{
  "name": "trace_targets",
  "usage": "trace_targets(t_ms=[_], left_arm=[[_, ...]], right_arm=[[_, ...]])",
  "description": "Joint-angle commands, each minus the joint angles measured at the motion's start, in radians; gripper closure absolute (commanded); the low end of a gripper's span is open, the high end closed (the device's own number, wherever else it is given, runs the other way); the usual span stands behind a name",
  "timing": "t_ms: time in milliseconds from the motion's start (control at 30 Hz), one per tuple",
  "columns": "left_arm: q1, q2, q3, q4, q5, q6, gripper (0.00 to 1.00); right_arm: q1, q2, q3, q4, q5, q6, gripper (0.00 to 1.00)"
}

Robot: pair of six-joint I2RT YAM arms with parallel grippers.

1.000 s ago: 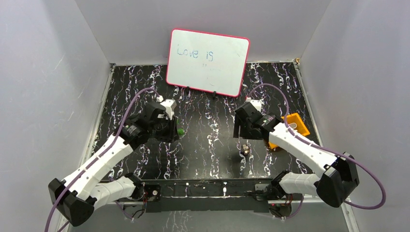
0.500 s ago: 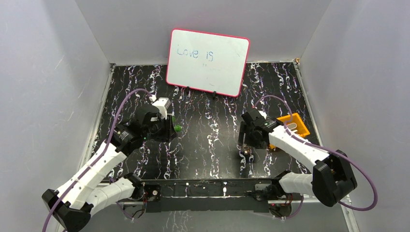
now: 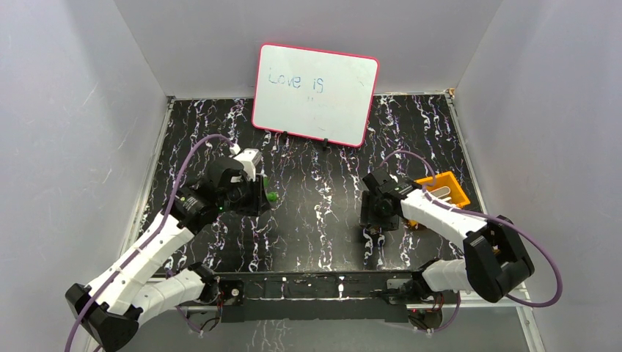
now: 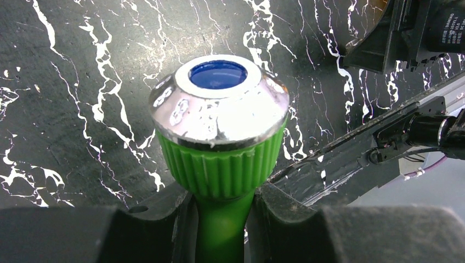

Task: Install the water faucets
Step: Move the adaptor to the center of the board.

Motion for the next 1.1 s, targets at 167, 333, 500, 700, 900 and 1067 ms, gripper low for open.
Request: trace_targets(t_ms=[167,333,500,700,900,1067], left_arm=[[0.0,0.005,0.065,-0.019,0.01,0.007,1.0],[0.001,0.01,0.071,-0.023,0.014,0.007,1.0],[0.0,0.013,0.089,-0.029,0.003,0.021,1.0],[0.0,0.02,0.142,-0.073,-0.07,0.058,1.0],[0.001,0.013,0.179,-0.136,-0.177,0.095,1.0],[-0.001,-0.009,0.205,-0.173,-0.267,0.108,1.0]], right_arm=[[-0.004,0.025,0.009,0.019,-0.026,-0.039,0.47],[-0.004,0.027,0.014,0.016,-0.049,-0.062,0.64],[0.027,0.059,0.093,-0.039,-0.025,-0.099,0.77],[0.151,0.176,0.259,-0.162,0.041,-0.139,0.78],[0.26,0.324,0.405,-0.298,0.097,-0.172,0.79],[0.342,0.435,0.525,-0.391,0.147,-0.184,0.78]])
